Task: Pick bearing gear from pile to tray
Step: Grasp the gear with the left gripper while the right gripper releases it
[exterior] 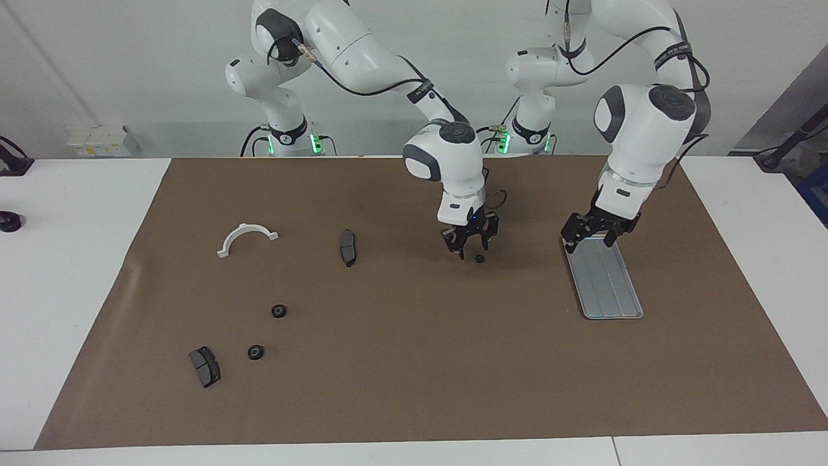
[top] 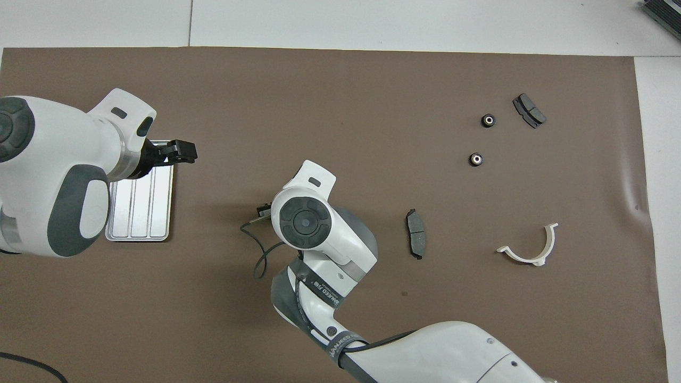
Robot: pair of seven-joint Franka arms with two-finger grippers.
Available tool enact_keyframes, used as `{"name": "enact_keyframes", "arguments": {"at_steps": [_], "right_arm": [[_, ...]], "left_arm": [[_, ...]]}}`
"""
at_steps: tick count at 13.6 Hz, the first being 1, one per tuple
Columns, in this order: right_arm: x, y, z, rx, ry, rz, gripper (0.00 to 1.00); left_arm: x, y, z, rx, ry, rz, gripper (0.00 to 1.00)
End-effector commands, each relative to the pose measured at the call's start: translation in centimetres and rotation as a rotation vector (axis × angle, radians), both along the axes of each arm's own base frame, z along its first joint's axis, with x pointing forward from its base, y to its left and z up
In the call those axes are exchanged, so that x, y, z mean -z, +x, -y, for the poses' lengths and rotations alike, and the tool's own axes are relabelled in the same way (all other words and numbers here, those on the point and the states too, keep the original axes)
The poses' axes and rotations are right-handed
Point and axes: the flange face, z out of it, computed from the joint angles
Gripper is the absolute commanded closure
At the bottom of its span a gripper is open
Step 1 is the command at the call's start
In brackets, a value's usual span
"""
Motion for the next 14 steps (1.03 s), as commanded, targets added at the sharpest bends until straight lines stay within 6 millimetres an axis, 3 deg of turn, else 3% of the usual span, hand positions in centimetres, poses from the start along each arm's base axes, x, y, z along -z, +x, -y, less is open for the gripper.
{"name": "enact_keyframes", "arguments": {"at_steps": [1, 6, 8, 9, 10, 14], "right_arm": [[-1.6, 3.7, 5.6, 0.033, -0.038, 0.003, 0.32], [-1.1, 10.3, 18.6, 0.07, -0.099, -0.022, 0.32], [-0.7, 12.5, 24.6, 0.096, -0.115, -0.028, 0.32], [-0.5, 13.4, 27.3, 0.099, -0.123, -0.029, 0.32], [-0.5, 14.0, 29.6, 0.095, -0.131, -0.028, 0.32], [0.1, 15.9, 37.6, 0.126, -0.135, 0.01, 0.32]], "left_arm": [[3.4, -2.5, 4.5, -0.16, -0.041, 0.017, 0.0], [9.2, -4.7, 11.2, -0.232, 0.005, -0.017, 0.0], [10.5, -5.3, 12.9, -0.241, 0.005, -0.032, 0.28], [11.4, -5.5, 13.1, -0.253, 0.009, -0.045, 0.36], [11.9, -6.2, 14.5, -0.247, 0.008, -0.049, 0.43], [13.6, -7.1, 15.1, -0.272, 0.012, -0.067, 0.49]]}}
